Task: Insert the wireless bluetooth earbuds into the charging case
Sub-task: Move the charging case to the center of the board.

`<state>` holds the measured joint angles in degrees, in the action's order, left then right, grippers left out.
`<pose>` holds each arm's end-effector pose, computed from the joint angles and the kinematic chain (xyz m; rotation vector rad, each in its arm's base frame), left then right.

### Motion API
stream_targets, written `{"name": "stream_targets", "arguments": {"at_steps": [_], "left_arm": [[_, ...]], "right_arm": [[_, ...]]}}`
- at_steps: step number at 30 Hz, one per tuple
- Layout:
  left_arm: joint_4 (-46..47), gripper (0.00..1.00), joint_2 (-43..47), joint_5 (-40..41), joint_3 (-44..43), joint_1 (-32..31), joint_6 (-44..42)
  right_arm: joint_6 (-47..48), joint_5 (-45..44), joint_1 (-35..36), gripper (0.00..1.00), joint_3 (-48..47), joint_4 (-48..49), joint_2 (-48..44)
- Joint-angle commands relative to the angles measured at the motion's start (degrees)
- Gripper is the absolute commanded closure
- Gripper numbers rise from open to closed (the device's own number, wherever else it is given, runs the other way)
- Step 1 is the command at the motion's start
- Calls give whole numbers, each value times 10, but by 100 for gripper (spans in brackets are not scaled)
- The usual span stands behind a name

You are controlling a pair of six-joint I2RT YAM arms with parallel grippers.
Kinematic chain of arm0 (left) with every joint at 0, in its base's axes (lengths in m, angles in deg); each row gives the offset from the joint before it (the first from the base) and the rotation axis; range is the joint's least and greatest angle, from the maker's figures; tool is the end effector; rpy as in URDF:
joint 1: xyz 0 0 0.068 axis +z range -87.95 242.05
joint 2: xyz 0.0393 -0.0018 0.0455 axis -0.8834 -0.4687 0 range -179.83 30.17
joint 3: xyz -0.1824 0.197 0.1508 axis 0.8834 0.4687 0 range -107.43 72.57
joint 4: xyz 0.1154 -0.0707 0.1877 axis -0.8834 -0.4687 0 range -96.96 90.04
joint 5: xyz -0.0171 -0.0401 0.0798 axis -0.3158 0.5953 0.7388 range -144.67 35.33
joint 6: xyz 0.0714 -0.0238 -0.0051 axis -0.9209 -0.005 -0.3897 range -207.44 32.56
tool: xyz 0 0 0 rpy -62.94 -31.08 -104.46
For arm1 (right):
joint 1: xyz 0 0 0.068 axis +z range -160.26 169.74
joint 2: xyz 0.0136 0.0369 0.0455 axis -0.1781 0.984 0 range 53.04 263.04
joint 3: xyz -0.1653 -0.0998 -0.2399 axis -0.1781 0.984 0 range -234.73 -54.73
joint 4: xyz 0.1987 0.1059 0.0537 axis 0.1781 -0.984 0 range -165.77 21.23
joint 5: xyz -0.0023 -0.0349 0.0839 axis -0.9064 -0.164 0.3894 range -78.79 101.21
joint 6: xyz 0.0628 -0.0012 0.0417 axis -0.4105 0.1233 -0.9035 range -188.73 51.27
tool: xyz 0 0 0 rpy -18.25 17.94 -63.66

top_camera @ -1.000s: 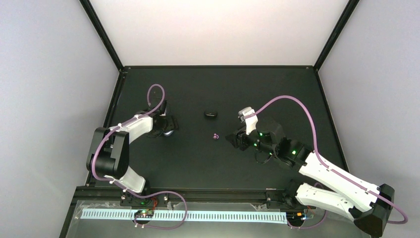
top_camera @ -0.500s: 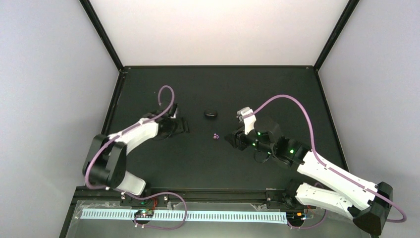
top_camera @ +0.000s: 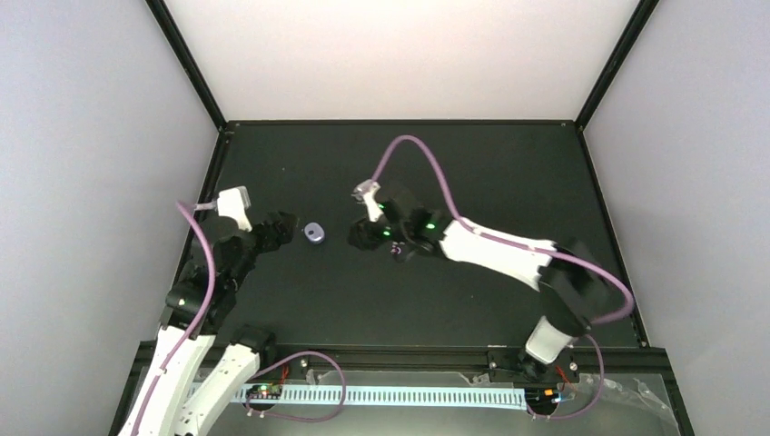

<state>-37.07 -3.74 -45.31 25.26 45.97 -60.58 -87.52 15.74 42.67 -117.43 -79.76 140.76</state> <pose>0.0885 -0.0148 0.3336 -0.2929 1.9713 -0.3240 0.1992 0.2721 0.2971 -0.7225 2.1941 0.7632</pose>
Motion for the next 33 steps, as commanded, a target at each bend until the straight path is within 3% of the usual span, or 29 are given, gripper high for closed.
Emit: {"name": "stream_targets", "arguments": {"at_steps": [1,9,14,20,27,33], "left_arm": [[-33,1,37,21,-21,1,-45],[-18,1,74,39,10,-5,-88],[-9,1,88,42,26,-11,-90],[1,1,98,52,43,-22,-97],[13,1,105,52,69,-26,-92],[15,1,113,54,78,-26,-92]], "right_arm": [[32,28,21,33,-133,19,177],[40,-19,46,20,-389,-72,397],[32,-96,56,19,-464,-99,465],[36,-128,56,19,-540,-129,533],[38,-148,56,28,-652,-188,602],[47,-154,56,41,-645,-194,602]]}}
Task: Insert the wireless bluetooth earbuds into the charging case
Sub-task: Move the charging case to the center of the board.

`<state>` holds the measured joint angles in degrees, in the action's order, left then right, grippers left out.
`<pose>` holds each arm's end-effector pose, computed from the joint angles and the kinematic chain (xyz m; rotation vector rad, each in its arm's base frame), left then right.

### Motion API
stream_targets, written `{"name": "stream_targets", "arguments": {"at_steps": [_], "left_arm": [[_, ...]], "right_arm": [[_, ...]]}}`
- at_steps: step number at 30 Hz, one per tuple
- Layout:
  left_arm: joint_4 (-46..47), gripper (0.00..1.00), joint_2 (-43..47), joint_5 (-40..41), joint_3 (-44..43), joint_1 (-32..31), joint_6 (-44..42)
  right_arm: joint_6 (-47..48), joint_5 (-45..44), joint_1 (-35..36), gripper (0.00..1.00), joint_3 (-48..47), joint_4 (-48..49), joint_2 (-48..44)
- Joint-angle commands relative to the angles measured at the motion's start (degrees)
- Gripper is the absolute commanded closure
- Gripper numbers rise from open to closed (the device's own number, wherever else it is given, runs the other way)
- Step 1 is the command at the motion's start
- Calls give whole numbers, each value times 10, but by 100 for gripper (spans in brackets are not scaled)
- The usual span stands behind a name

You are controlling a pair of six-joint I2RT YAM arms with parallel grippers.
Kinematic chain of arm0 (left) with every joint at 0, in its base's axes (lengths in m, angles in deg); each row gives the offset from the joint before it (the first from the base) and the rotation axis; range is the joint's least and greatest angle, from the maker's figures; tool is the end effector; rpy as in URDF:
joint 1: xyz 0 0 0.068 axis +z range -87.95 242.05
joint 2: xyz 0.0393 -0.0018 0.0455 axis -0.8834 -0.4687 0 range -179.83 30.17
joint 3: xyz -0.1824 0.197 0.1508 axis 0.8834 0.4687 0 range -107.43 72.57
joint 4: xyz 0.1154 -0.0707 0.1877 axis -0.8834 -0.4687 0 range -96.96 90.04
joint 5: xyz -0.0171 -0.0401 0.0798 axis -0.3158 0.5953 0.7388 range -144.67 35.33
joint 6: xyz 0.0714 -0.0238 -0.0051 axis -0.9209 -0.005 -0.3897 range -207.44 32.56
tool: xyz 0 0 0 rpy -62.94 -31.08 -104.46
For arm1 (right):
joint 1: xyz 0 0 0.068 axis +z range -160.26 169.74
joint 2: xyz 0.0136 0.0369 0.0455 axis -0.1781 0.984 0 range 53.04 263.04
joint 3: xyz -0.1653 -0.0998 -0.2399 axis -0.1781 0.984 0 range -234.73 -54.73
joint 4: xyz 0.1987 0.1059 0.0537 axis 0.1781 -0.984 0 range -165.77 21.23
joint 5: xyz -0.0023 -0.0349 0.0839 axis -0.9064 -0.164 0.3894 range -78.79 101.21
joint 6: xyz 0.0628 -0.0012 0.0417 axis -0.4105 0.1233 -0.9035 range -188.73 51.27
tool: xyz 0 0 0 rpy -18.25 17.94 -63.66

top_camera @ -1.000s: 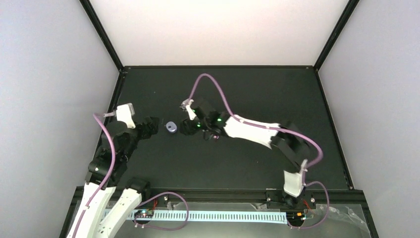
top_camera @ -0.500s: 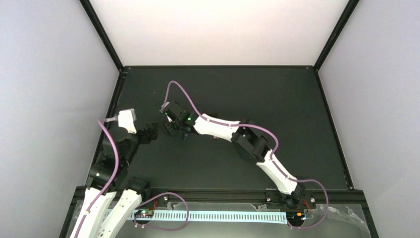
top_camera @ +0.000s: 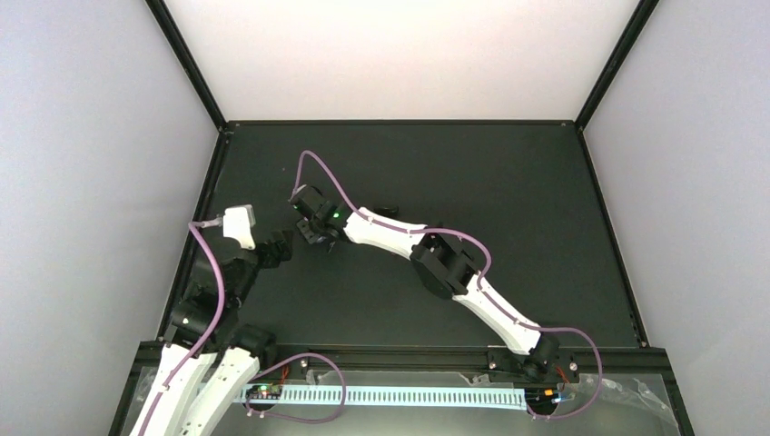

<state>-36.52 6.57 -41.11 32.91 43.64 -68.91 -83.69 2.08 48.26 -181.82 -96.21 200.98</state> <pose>0.0616 -0.0048 0.3025 -0.1601 1.9166 -0.2051 0.3143 0.4940 0.1512 -0.8357 2.2910 0.3995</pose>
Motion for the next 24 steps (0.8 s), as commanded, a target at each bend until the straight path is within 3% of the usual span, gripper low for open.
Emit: {"name": "stream_targets", "arguments": {"at_steps": [1,7,17,24], "left_arm": [[10,1,11,11,3,-3,-9],[14,1,15,1,7,-4,-9],[39,1,2,-90,17,-9,-24],[46,1,-67,-199,1,-11,-2]], "right_arm": [[12,-20,1,44,15,-30,-5],[21,-38,8,54,205,38,-115],[11,-7,35,58,637,156,-437],[-4,20,42,58,772,141,-556]]}}
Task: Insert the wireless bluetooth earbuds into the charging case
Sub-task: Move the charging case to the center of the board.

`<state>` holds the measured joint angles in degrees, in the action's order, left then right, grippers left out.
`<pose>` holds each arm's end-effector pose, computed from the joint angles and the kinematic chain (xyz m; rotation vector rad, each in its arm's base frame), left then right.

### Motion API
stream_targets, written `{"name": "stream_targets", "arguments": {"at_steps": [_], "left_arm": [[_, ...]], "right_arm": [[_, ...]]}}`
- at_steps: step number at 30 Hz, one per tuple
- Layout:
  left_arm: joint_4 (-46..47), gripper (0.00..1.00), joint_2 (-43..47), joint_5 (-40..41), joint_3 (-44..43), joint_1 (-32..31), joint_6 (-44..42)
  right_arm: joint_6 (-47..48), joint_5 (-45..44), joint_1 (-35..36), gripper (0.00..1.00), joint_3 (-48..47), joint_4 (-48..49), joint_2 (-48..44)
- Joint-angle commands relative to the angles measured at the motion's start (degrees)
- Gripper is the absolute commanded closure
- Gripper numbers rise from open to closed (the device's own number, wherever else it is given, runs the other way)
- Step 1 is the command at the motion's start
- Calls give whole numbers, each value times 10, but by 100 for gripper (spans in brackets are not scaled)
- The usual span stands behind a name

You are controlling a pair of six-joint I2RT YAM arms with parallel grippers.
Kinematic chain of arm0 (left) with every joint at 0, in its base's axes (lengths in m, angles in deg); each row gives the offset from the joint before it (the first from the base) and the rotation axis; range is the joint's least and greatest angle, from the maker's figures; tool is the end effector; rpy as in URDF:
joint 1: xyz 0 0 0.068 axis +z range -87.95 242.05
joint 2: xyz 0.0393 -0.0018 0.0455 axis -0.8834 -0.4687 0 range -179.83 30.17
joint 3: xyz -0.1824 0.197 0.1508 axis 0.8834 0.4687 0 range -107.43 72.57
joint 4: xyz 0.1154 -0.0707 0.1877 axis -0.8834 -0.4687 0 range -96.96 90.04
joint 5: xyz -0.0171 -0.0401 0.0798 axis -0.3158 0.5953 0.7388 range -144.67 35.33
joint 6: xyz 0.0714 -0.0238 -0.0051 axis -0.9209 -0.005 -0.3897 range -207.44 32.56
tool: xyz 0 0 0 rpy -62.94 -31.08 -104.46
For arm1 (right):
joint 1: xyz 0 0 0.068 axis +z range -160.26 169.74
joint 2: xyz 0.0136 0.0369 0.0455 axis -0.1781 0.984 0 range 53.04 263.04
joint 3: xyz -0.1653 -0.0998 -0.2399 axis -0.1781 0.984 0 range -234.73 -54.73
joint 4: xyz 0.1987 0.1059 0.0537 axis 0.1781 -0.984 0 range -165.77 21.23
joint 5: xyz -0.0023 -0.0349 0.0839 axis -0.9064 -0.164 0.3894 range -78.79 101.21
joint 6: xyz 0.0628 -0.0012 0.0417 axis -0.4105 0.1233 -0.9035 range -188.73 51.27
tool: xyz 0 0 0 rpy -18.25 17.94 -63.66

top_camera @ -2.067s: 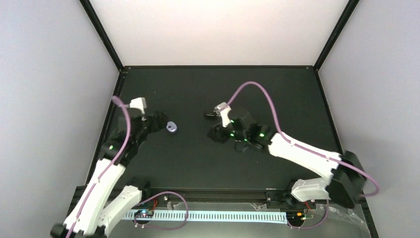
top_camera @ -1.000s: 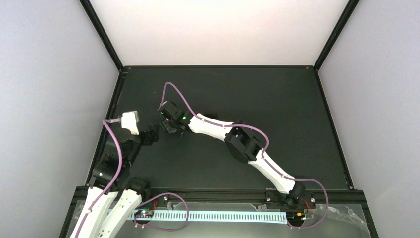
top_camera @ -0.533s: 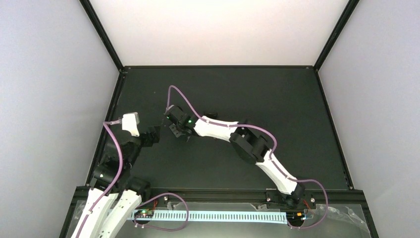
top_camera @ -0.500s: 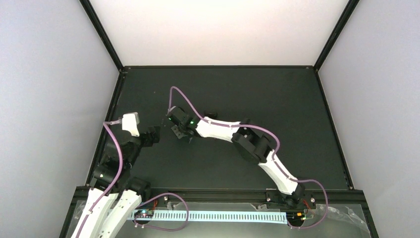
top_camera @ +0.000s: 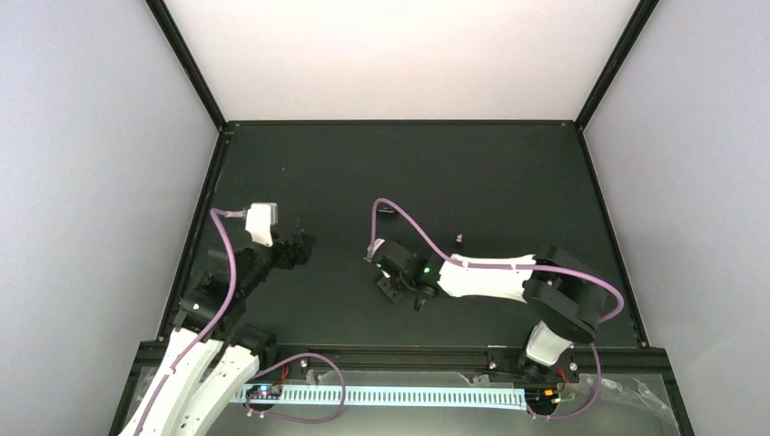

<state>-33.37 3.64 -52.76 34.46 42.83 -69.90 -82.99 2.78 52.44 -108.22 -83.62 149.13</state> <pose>0.0720 -0.0229 0.2978 0.0067 1.9715 -0.3894 0.1562 0.2824 0.1968 -1.0116 2.3843 0.3210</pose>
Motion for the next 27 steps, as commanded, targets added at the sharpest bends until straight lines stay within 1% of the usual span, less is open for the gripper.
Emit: {"name": "stream_targets", "arguments": {"at_steps": [1,9,15,21,27], "left_arm": [[20,1,-50,-99,-15,-4,12],[43,1,-116,-122,-6,-17,31],[57,1,-126,-128,-1,-18,38],[58,1,-135,-135,-8,-18,32],[81,1,-125,-145,-4,-18,25]], "right_arm": [[-8,13,1,57,43,13,-44],[13,23,1,55,51,-20,-48],[20,18,0,46,48,-44,-48],[24,22,1,43,46,-69,-57],[34,36,0,41,41,-104,-62]]}}
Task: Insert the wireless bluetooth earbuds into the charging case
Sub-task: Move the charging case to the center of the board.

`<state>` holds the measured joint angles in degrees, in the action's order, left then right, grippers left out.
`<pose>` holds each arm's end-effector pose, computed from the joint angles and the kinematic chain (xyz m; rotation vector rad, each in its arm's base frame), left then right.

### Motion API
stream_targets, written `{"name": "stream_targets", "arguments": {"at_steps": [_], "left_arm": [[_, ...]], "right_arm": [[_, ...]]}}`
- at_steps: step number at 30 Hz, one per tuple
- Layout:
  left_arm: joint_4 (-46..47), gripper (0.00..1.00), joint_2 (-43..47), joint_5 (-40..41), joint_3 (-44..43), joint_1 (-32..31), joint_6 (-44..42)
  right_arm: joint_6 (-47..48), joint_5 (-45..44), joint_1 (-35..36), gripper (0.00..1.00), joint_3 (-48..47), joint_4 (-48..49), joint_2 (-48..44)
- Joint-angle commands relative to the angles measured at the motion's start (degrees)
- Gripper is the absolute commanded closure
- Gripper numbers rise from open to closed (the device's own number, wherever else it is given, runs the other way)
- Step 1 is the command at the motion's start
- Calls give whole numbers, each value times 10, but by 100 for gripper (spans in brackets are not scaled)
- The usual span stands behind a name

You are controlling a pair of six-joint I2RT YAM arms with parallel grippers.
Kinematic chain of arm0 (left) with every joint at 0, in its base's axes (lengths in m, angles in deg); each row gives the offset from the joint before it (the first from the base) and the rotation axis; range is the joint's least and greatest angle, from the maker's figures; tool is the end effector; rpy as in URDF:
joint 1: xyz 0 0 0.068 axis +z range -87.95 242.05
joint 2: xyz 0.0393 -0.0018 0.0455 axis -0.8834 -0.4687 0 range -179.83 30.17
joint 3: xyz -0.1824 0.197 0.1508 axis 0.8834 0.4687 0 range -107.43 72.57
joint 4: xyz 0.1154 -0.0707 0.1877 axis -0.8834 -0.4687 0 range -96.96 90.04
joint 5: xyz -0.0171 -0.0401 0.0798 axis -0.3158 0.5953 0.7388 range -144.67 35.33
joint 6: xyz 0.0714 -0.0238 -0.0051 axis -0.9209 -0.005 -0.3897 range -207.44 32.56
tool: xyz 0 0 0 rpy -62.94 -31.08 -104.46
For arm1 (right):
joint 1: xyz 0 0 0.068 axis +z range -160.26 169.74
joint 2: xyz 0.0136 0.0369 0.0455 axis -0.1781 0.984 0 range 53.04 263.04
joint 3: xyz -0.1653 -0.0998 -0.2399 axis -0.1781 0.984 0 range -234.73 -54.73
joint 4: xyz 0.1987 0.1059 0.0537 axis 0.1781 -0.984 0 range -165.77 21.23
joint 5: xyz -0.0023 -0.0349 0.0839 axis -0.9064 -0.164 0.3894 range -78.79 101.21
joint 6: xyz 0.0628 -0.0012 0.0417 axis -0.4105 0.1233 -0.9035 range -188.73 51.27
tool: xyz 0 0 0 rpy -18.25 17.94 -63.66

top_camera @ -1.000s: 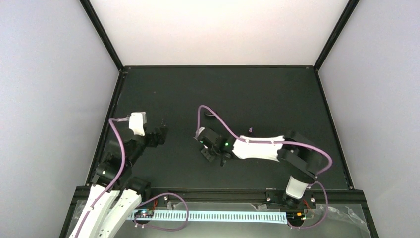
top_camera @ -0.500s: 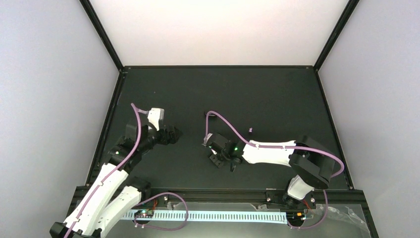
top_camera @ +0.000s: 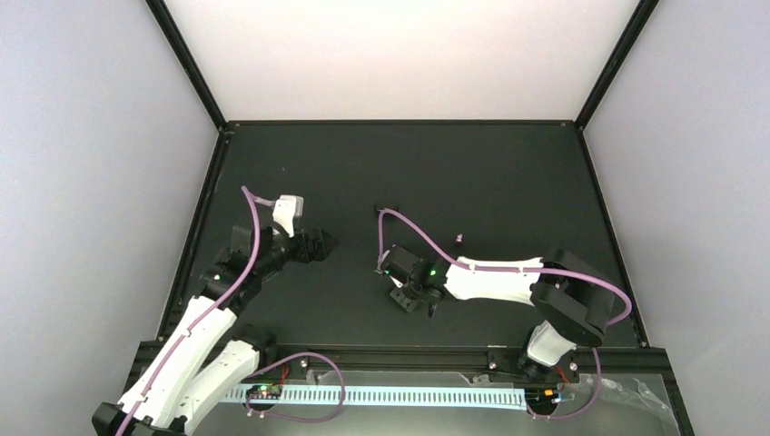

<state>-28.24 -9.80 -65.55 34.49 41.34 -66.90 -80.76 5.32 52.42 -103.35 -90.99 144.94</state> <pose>0.1103 -0.0546 0.2907 0.1208 2.1468 -0.6265 0.1356 0.2482 0.1865 -1.1401 2.4802 0.2480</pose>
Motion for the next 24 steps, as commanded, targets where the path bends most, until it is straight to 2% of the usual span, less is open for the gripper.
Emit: {"name": "stream_targets", "arguments": {"at_steps": [1,24], "left_arm": [[35,1,13,-18,-2,-3,-7],[69,1,-3,-77,23,-3,-1]], "right_arm": [[13,13,0,40,-6,-31,-22],[49,77,-1,40,-19,-38,-5]]}}
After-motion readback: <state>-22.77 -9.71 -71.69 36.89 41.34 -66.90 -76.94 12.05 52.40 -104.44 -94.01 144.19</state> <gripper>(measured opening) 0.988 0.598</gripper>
